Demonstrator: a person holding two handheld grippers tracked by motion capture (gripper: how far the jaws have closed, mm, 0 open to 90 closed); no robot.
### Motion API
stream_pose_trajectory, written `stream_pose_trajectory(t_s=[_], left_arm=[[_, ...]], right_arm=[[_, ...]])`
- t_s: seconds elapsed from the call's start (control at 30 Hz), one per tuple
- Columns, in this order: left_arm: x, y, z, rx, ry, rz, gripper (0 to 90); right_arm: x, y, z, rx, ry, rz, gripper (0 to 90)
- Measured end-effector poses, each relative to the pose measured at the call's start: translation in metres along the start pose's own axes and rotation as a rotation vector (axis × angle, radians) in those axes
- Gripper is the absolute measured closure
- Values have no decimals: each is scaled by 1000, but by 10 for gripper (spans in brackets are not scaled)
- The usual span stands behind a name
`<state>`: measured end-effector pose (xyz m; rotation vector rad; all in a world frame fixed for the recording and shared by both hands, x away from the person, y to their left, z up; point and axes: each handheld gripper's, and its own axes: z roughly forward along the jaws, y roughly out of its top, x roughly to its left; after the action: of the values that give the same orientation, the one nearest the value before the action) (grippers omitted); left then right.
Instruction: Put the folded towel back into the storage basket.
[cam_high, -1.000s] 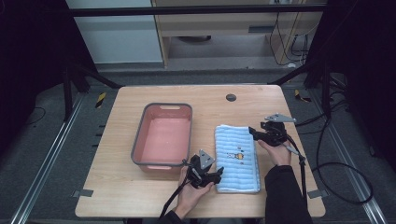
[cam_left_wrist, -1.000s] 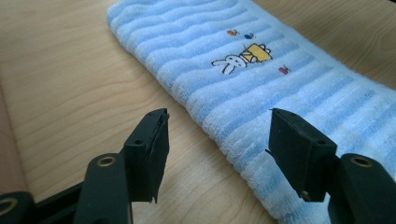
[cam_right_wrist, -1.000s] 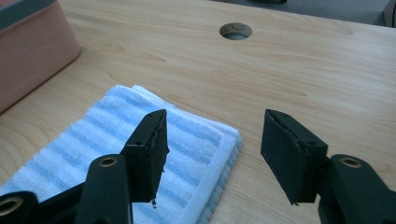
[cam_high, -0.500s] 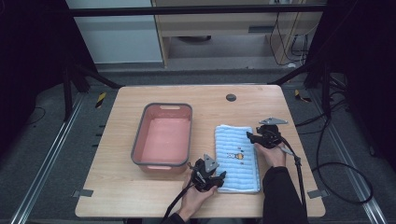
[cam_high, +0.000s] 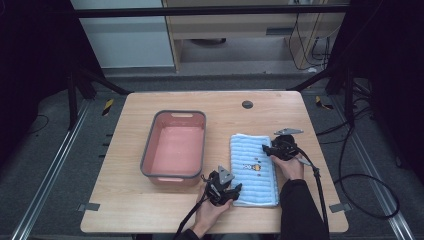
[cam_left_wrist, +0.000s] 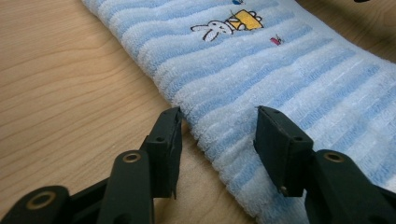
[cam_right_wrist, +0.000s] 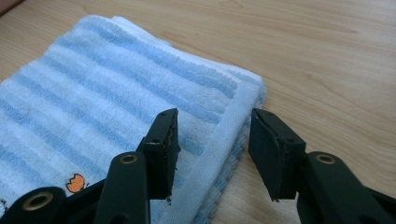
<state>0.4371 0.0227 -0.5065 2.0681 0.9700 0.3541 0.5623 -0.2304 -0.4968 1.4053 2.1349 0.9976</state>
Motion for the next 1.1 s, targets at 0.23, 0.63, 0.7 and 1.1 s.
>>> stream_pose_trajectory(t_s=[0.23,0.63,0.7,1.1], left_arm=[[-3,0,0,3,-2,-1,598],[-5,2,1,2,-12,-9,741],[-4,2,0,1,-15,-14,786],[0,7,-9,-33,-28,-25,845]], right_arm=[[0,-2,3,15,10,20,559],[2,-5,2,3,57,50,770],[3,-5,2,-2,57,45,800],[4,1,-11,-32,60,28,825]])
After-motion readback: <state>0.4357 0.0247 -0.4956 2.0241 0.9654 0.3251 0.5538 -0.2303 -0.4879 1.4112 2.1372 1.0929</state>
